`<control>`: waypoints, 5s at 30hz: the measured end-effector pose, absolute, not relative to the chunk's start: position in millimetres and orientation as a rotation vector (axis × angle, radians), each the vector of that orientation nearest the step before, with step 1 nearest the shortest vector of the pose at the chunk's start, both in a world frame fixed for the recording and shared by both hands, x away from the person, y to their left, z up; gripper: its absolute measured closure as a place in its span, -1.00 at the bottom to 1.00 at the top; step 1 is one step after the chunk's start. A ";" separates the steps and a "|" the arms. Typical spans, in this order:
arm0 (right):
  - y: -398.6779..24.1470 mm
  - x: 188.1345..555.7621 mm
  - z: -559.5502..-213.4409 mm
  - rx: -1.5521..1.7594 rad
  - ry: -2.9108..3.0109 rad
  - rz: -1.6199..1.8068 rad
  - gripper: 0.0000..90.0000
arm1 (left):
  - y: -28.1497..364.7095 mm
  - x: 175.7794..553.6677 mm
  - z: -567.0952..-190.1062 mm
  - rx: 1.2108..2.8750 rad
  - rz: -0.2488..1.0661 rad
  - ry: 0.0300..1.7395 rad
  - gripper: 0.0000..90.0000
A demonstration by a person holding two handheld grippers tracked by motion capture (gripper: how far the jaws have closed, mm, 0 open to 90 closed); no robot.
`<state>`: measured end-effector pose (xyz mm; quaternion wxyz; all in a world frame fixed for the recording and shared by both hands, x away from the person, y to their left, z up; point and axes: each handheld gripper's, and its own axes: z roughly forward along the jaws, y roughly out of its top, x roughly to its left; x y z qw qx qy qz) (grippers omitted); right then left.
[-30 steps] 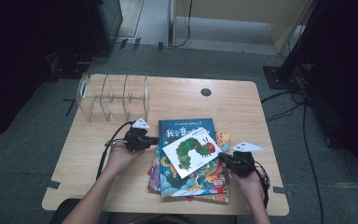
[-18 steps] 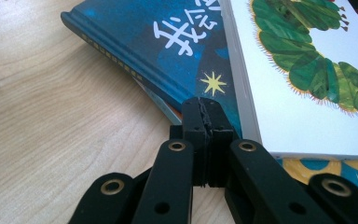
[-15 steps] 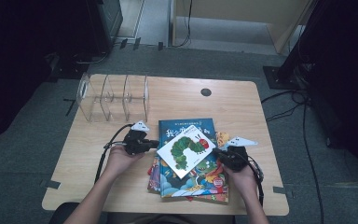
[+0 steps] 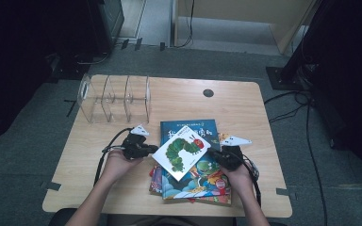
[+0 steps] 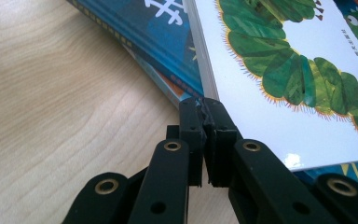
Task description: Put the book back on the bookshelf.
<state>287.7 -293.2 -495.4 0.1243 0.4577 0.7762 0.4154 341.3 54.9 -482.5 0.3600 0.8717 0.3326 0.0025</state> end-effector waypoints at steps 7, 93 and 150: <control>-287.1 291.7 -495.2 1.335 2.267 1.211 1.00 | 61.4 333.9 -482.7 2.245 -0.005 0.876 0.96; -214.1 285.1 -494.2 1.137 2.421 1.244 1.00 | 54.9 352.4 -467.2 2.312 -0.259 1.002 -0.45; -209.6 283.9 -494.4 0.929 2.453 1.170 -0.02 | 94.6 380.4 -352.5 2.545 -0.081 1.116 0.73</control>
